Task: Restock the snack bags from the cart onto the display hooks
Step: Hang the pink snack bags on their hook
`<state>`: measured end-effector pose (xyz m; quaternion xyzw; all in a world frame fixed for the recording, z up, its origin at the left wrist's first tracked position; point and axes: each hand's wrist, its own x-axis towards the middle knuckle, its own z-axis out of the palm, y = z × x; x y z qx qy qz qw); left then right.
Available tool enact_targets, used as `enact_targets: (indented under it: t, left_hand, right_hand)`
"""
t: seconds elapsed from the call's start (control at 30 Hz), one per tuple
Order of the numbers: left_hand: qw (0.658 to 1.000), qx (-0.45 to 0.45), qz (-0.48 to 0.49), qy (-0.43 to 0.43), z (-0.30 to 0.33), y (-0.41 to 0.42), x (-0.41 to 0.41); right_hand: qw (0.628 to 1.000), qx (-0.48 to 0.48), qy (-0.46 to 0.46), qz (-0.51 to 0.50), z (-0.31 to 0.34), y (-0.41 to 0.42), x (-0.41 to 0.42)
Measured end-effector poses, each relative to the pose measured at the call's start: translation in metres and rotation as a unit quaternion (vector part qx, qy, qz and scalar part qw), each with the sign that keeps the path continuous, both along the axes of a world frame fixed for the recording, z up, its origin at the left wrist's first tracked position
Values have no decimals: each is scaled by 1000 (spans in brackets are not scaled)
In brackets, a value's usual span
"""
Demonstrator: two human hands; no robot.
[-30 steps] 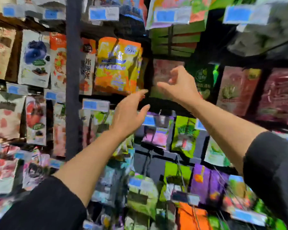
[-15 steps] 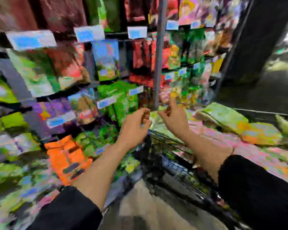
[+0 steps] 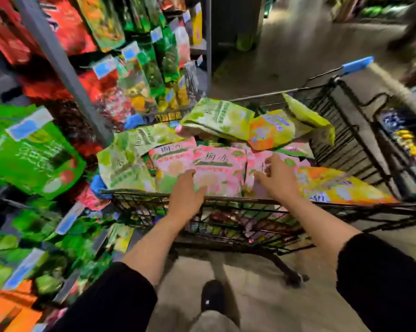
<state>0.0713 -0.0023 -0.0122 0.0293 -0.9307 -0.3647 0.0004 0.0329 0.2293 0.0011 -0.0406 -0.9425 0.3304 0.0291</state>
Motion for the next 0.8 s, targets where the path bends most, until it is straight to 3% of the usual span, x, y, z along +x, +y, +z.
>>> enact_targets:
  t: [0.27,0.37,0.43,0.53,0.67,0.8]
  left_hand:
    - [996,32,42,-74,-19,-19,-104]
    - [993,80,34,-81,-20,-7,-126]
    - [987,123,62,-77,-20,0,-136]
    - [947,256,147,-127,-18,-5,-148]
    - [870,431,121,-204,-23,-19,-159]
    - [889,430,73,-140,-23,-25,-173]
  right_hand:
    - [994,54,-49,80,-12,-67,-81]
    - [993,56,-81,59,-21,-83,-92]
    - [997,36,-53,40,-25,-87,-88]
    - [999,-12,32,13,-24,-88,-85]
    - [996,-44,77,4,-15,-81,-101]
    - [997,-6,73,19,-7,-76,-127]
